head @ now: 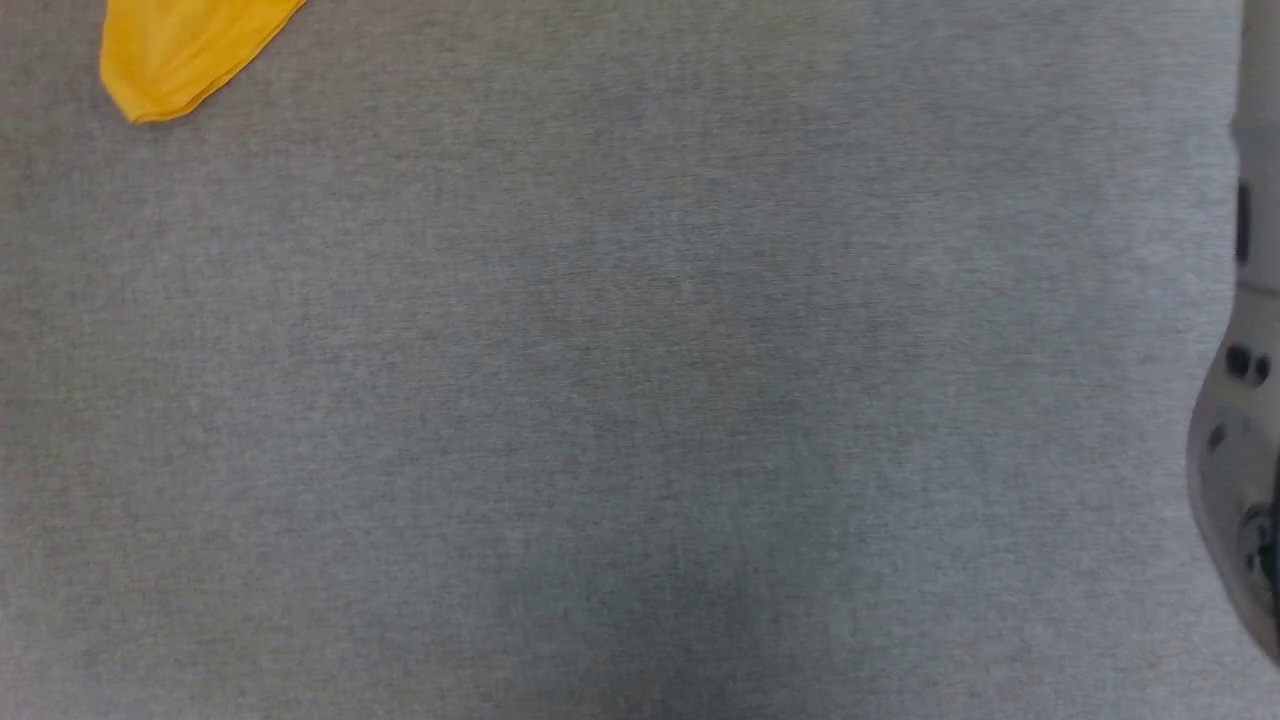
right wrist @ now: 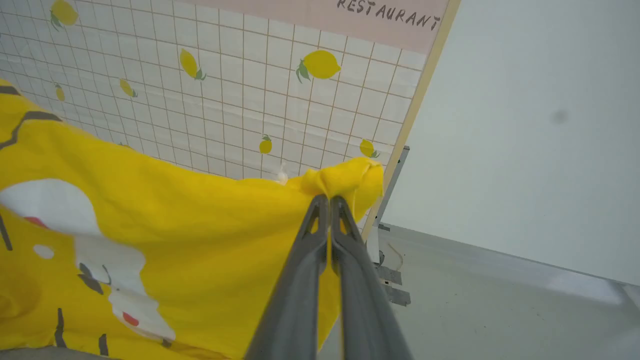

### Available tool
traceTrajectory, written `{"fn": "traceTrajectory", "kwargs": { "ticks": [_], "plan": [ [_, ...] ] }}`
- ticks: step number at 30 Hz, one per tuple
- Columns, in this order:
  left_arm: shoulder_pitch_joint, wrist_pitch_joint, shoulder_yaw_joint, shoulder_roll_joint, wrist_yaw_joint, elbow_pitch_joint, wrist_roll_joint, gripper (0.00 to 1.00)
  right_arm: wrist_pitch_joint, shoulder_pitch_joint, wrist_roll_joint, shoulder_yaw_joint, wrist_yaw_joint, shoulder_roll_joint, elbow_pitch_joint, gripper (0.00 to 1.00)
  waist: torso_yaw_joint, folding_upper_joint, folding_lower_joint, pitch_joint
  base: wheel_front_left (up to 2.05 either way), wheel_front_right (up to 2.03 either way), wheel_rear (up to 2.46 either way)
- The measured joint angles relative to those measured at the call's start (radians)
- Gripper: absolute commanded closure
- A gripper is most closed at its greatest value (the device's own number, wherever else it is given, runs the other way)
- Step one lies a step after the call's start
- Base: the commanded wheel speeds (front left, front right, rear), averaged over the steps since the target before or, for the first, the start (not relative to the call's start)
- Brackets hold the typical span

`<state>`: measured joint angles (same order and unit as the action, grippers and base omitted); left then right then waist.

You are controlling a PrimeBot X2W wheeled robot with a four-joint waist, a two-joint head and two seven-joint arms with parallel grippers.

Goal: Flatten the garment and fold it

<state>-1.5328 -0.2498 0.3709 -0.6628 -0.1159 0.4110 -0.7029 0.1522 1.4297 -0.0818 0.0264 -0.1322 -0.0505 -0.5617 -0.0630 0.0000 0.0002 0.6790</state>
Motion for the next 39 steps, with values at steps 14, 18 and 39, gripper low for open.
{"fn": "traceTrajectory", "kwargs": {
  "ticks": [14,18,39],
  "plan": [
    [0.687,0.001,0.012,-0.269,-0.01,-0.371,-0.33,1.0,0.29,-0.611,0.208,0.075,0.0,-0.044,0.559,1.0,0.05,0.0,-0.0002,-0.106,0.0,0.0,0.0],
    [0.913,-0.002,-0.024,-0.299,0.006,-0.467,-0.395,1.0,0.366,-0.823,0.282,0.144,0.0,-0.034,0.723,1.0,0.057,0.0,-0.0003,-0.156,0.0,0.0,0.0],
    [1.601,0.109,0.134,-0.24,0.053,-0.616,-0.49,1.0,0.458,-1.505,0.56,0.183,0.0,-0.004,0.776,1.0,0.077,0.0001,-0.0004,-0.381,0.0,0.0,0.0]
  ]
}}
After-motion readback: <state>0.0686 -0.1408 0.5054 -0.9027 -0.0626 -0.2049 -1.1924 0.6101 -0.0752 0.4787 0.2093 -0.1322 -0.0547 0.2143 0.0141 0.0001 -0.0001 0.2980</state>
